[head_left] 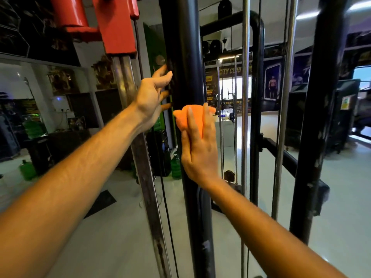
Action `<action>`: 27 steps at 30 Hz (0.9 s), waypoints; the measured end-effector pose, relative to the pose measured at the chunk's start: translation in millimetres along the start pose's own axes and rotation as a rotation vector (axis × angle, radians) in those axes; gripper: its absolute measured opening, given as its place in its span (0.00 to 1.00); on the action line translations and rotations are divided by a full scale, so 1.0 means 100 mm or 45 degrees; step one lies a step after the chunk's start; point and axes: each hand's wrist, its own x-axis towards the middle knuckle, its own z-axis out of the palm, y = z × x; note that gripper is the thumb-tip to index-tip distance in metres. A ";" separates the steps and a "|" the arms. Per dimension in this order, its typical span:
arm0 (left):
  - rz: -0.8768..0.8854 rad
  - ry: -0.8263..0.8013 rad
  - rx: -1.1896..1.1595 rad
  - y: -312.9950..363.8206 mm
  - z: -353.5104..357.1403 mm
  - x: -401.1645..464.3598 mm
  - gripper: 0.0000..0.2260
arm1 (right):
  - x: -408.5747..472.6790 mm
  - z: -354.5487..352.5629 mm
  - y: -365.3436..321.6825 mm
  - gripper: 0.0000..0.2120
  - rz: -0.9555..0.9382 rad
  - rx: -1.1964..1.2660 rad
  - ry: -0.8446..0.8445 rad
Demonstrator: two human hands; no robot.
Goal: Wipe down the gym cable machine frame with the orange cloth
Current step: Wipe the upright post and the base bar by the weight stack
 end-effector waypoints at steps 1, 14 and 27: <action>-0.010 -0.004 -0.012 -0.06 0.01 -0.03 0.26 | -0.26 0.02 0.09 0.31 -0.005 -0.010 -0.017; -0.080 0.027 0.004 -0.51 0.10 -0.21 0.30 | -0.32 0.08 0.09 0.31 0.016 0.007 0.004; -0.256 0.115 0.070 -0.67 0.26 -0.38 0.25 | -0.53 0.07 0.19 0.30 0.062 0.057 -0.071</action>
